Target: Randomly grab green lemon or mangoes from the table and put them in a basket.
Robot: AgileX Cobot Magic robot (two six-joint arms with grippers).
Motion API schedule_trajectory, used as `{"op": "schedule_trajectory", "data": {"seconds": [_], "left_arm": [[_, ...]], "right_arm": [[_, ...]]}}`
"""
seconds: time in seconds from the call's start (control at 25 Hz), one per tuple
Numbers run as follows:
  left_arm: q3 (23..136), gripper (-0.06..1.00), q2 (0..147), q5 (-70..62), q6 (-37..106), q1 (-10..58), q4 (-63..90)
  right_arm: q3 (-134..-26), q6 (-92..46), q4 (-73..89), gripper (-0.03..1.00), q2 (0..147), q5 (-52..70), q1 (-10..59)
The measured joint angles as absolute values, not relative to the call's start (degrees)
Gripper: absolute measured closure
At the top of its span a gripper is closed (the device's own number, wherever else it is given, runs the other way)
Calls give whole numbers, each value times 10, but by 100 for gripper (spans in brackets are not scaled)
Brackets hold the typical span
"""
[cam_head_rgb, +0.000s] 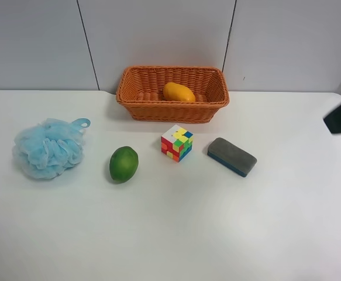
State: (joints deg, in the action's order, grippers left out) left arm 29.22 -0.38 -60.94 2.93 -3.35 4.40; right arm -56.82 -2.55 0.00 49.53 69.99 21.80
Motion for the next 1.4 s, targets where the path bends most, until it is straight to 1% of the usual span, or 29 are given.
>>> {"op": "schedule_trajectory", "data": {"seconds": [0.16,0.24,0.32,0.48,0.6,0.72,0.8,0.92,1.4], "left_arm": [[292,-5,-4,-609,29,-33,44],[292,-5,-4,-609,29,-33,44],[292,-5,-4,-609,29,-33,44],[292,-5,-4,-609,29,-33,44],[292,-5,-4,-609,29,-33,44],[292,-5,-4,-609,29,-33,44],[292,-5,-4,-609,29,-33,44],[292,-5,-4,-609,29,-33,44],[292,-5,-4,-609,29,-33,44]], "right_arm": [[-455,-25,0,-2,394,701,218],[-402,-25,4,-2,345,701,207],[-360,-25,4,-2,294,696,182],[-305,-25,0,-2,201,677,108],[-297,-25,0,-2,128,649,51],[-285,-25,0,-2,63,621,15],[-278,-25,0,-2,26,613,2],[-276,-25,0,-2,-1,612,-2],[-276,-25,0,-2,-1,611,-2]]}}
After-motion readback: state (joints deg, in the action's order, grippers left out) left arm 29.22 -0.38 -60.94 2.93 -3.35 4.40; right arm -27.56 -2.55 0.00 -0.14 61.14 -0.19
